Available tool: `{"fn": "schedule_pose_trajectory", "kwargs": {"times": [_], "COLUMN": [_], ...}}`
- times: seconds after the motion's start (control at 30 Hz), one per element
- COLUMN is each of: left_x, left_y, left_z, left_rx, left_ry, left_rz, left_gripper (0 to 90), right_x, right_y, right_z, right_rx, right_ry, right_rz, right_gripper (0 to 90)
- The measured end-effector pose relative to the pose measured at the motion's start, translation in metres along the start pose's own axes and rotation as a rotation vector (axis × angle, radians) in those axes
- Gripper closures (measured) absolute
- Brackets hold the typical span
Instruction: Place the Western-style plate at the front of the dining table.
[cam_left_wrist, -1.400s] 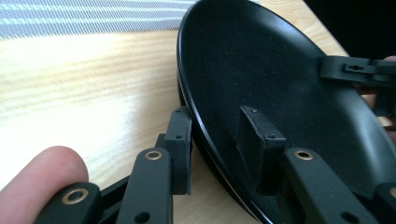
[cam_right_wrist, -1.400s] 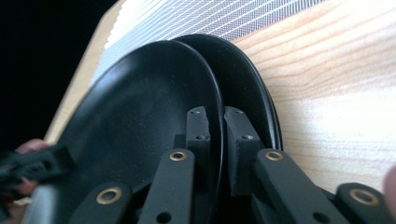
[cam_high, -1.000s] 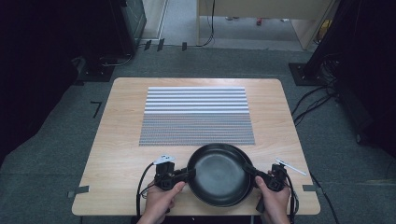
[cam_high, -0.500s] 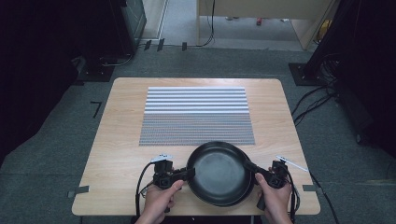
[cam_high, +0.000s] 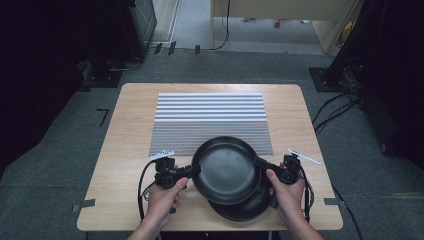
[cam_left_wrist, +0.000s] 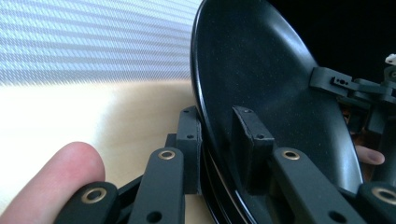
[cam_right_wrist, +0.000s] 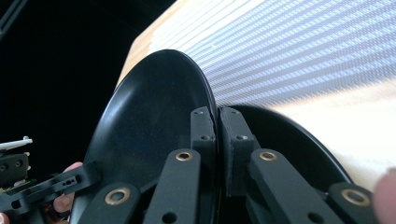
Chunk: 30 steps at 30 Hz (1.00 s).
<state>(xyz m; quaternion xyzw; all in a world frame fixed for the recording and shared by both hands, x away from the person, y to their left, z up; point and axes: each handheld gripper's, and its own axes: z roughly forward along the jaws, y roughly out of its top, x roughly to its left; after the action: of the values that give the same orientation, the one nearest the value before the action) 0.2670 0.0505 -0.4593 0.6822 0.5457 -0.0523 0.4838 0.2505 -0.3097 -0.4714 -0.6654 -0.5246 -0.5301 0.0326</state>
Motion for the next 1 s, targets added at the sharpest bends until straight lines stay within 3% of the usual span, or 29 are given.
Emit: {"fn": "schedule_pose_trajectory", "kwargs": {"times": [0.1, 0.43, 0.67, 1.0], "left_x": [0.007, 0.02, 0.028, 0.05], "left_y": [0.017, 0.047, 0.066, 0.086], "left_z": [-0.003, 0.004, 0.013, 0.033], "left_rx": [-0.008, -0.039, -0.04, -0.028], "left_ry": [0.003, 0.026, 0.046, 0.088], "left_rz": [-0.006, -0.03, -0.041, -0.067], "left_gripper": [74.0, 74.0, 74.2, 73.3], "right_x": [0.009, 0.024, 0.023, 0.015], "right_y": [0.013, 0.046, 0.061, 0.081], "right_z": [0.012, 0.039, 0.054, 0.09], "right_rx": [-0.001, 0.021, 0.029, 0.058], "right_ry": [0.011, 0.003, -0.001, -0.028], "right_rz": [-0.013, -0.04, -0.037, -0.019], "right_gripper": [85.3, 85.2, 85.2, 84.9]}}
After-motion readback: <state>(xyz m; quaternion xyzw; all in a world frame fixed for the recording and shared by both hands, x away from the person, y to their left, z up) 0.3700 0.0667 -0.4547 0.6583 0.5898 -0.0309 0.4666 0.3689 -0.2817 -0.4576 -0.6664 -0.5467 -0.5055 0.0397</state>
